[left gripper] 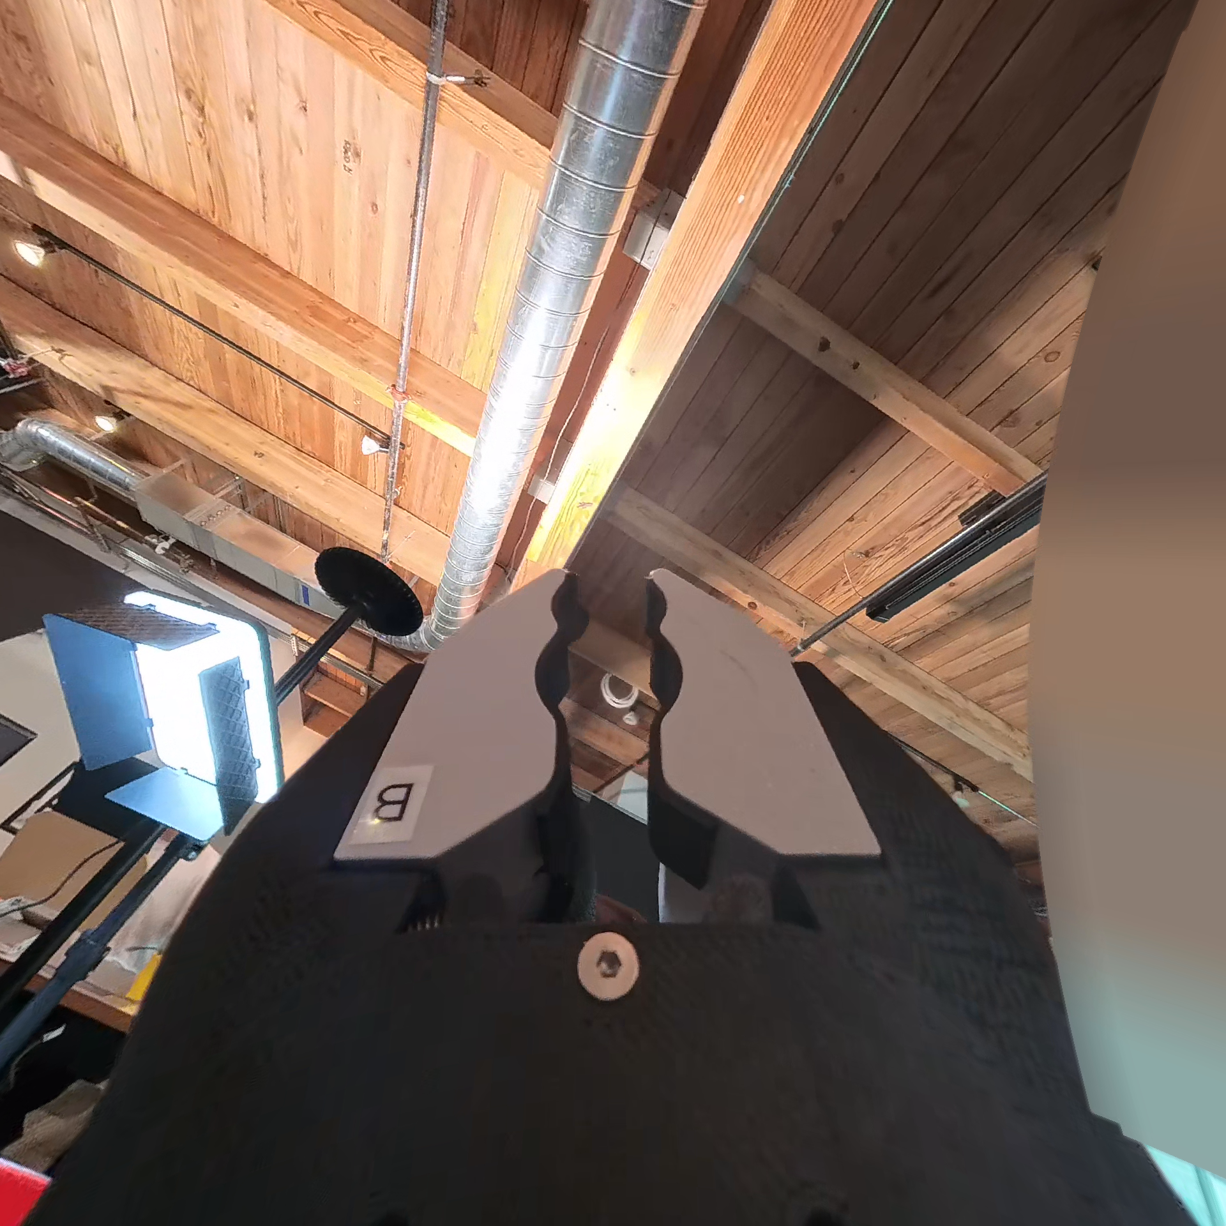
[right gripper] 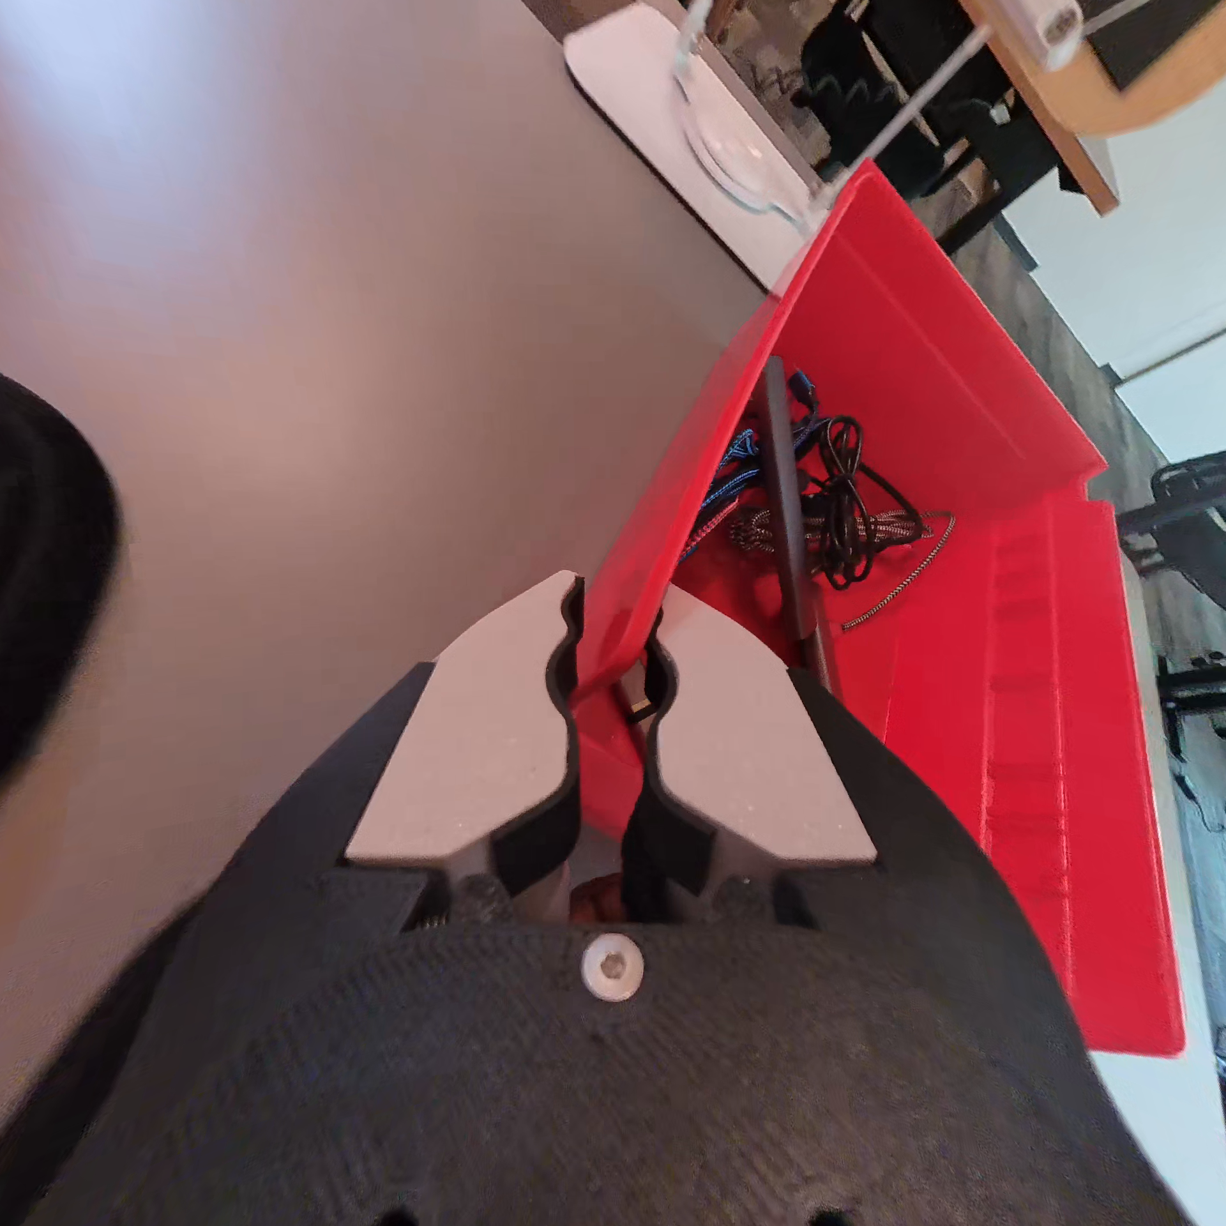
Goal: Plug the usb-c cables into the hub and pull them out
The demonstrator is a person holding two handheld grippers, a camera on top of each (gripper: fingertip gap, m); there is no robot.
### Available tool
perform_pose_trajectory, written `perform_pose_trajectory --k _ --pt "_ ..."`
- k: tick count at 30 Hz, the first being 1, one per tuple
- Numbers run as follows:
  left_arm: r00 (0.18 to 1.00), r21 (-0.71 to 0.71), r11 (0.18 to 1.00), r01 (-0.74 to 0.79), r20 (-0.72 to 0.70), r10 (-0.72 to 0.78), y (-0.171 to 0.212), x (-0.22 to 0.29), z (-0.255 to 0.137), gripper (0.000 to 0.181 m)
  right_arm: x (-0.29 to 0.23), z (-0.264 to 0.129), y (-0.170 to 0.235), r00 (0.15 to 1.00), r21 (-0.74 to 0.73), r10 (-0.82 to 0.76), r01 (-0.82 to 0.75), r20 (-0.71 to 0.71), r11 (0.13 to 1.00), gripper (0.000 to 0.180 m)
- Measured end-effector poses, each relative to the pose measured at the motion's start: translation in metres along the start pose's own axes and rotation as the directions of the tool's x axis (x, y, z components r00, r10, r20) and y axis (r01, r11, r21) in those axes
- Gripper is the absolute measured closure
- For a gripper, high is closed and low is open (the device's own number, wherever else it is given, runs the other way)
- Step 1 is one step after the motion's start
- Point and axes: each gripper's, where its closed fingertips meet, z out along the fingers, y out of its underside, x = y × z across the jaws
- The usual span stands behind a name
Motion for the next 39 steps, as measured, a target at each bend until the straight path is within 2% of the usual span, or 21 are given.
perform_pose_trajectory --k 9,14,17,21,24,25,27,29,30,31,33,34,36,39 --pt "1.0 0.009 1.0 -0.003 0.01 0.003 -0.007 -0.005 -0.001 0.162 -0.093 0.018 -0.084 0.988 0.162 0.065 -0.088 0.138 0.983 0.162" --pt "0.999 -0.023 0.999 -0.043 0.014 0.044 -0.005 -0.007 -0.001 0.162 -0.134 0.029 -0.123 0.956 0.231 0.139 -0.201 0.257 0.952 0.159" --pt "0.997 -0.085 0.994 -0.074 0.013 0.076 0.002 -0.011 0.001 0.161 -0.159 0.032 -0.143 0.923 0.257 0.131 -0.234 0.361 0.938 0.153" --pt "0.985 -0.292 0.941 -0.174 -0.035 0.171 0.024 -0.026 0.002 0.162 -0.184 0.016 -0.165 0.848 0.337 0.085 -0.297 0.523 0.893 0.15" --pt "0.961 -0.494 0.832 -0.252 -0.027 0.275 0.041 -0.062 -0.011 0.155 -0.167 -0.019 -0.185 0.796 0.499 0.141 -0.495 0.589 0.711 0.134" --pt "0.944 -0.558 0.781 -0.281 -0.013 0.33 0.046 -0.079 -0.018 0.133 -0.162 -0.032 -0.188 0.759 0.519 0.169 -0.571 0.629 0.636 0.127" --pt "0.886 -0.684 0.656 -0.318 0.032 0.463 0.054 -0.117 -0.036 0.094 -0.164 -0.058 -0.191 0.621 0.459 0.199 -0.725 0.758 0.512 0.099" --pt "0.826 -0.837 0.462 -0.293 0.023 0.564 0.07 -0.151 -0.064 0.074 -0.181 -0.081 -0.19 0.454 0.333 0.193 -0.828 0.87 0.451 0.077" --pt "0.796 -0.9 0.346 -0.267 -0.003 0.606 0.077 -0.165 -0.081 0.072 -0.193 -0.089 -0.188 0.409 0.29 0.186 -0.841 0.893 0.457 0.07" --pt "0.766 -0.941 0.234 -0.243 -0.038 0.642 0.083 -0.177 -0.097 0.073 -0.206 -0.094 -0.186 0.402 0.277 0.176 -0.831 0.899 0.483 0.064" --pt "0.719 -0.982 0.044 -0.186 -0.105 0.687 0.091 -0.197 -0.126 0.074 -0.228 -0.105 -0.184 0.473 0.335 0.135 -0.77 0.871 0.543 0.055" --pt "0.715 -0.987 -0.012 -0.159 -0.124 0.688 0.094 -0.203 -0.137 0.074 -0.236 -0.109 -0.184 0.521 0.375 0.113 -0.733 0.846 0.568 0.053" --pt "0.739 -0.993 -0.029 -0.118 -0.107 0.666 0.102 -0.211 -0.148 0.077 -0.254 -0.111 -0.182 0.586 0.416 0.083 -0.661 0.806 0.625 0.051" --pt "0.74 -0.997 -0.034 -0.076 -0.079 0.667 0.106 -0.224 -0.16 0.08 -0.285 -0.106 -0.173 0.623 0.403 0.051 -0.564 0.781 0.721 0.053"
